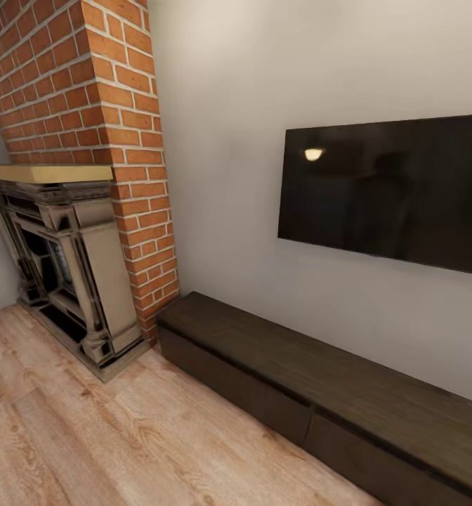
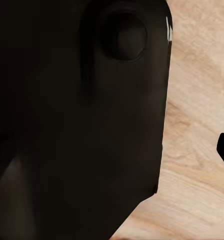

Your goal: Turn on the radio receiver that's on the table in the living room.

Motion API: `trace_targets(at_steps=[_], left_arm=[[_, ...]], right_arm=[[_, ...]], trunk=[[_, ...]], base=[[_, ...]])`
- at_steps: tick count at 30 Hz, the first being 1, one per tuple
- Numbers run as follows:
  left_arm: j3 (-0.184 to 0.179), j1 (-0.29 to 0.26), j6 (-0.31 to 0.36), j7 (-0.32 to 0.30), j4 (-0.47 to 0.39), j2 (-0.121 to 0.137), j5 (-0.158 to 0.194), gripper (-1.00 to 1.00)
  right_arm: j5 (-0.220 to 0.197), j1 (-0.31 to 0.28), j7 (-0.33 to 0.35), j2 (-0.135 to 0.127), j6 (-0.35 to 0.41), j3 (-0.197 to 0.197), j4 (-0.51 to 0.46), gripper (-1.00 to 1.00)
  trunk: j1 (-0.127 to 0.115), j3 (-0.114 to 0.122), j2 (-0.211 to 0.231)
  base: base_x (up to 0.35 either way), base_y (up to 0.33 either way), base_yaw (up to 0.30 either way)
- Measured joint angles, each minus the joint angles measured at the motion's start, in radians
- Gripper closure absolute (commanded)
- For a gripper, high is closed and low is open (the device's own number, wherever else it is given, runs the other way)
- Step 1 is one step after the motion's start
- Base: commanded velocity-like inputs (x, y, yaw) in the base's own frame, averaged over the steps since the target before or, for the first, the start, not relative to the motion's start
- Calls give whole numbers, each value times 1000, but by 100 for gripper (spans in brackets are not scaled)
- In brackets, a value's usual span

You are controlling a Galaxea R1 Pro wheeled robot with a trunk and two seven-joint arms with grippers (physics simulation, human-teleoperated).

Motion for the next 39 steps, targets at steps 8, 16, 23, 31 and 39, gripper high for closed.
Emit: trace_targets(at_steps=[8,16,23,31,39], left_arm=[[-3,43,-1,-1,0,-45,-2,-100],[-2,44,-2,0,0,-68,-1,-100],[-5,44,-2,-2,0,-70,-1,-100],[13,45,-41,5,-9,-59,18,-100],[103,44,-368,6,-64,-55,157,-100]], right_arm=[[0,-33,-3,45,-1,1,8,-100],[-1,-35,-6,75,-1,0,7,-100],[4,-35,-5,75,-1,-2,4,-100],[6,-35,-8,70,-11,-2,-34,-100],[5,-36,-9,62,-110,-8,-265,-100]], trunk=[[0,0,0],[0,0,0],[0,0,0],[0,0,0],[0,0,0]], base=[[0,0,0],[0,0,0],[0,0,0],[0,0,0],[0,0,0]])
